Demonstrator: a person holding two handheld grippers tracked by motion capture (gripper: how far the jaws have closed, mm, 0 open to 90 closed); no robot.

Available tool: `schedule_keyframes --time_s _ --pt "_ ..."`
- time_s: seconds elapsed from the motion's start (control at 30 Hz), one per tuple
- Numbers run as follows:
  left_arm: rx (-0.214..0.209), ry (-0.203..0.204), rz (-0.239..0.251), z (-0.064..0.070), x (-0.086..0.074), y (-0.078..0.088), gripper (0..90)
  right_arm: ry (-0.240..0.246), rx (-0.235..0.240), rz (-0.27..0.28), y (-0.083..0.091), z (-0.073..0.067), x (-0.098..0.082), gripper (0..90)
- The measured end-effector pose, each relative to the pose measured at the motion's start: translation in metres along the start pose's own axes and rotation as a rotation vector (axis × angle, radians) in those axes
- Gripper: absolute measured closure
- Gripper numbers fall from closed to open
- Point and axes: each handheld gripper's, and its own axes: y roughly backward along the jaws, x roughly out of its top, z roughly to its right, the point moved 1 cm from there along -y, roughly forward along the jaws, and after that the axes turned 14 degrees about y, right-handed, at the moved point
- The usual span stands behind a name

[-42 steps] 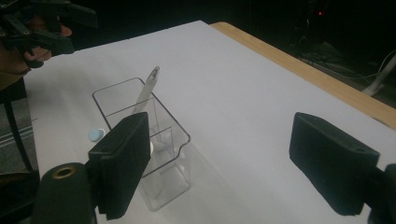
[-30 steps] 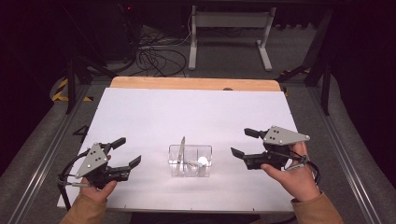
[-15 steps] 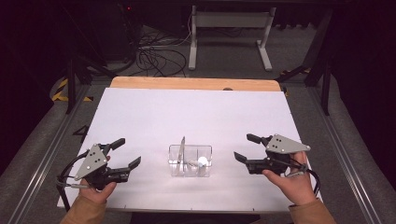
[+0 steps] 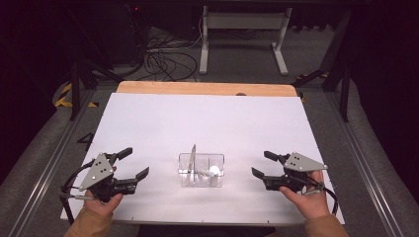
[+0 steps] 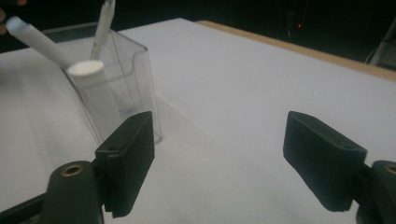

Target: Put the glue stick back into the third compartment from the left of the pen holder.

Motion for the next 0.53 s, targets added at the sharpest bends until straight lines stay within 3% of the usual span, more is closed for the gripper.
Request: schedule_keyframes --time_s 0.2,0.53 --pt "0.000 0.012 -0.002 0.001 -0.005 0.000 18.3 -0.010 0.015 -0.049 -0.005 -0.004 -0.013 25.5" --pt "-0.006 0.037 0.015 -0.004 -0.012 -0.001 16.3 -0.002 0.001 -0.032 -0.001 0.000 -0.009 23.5"
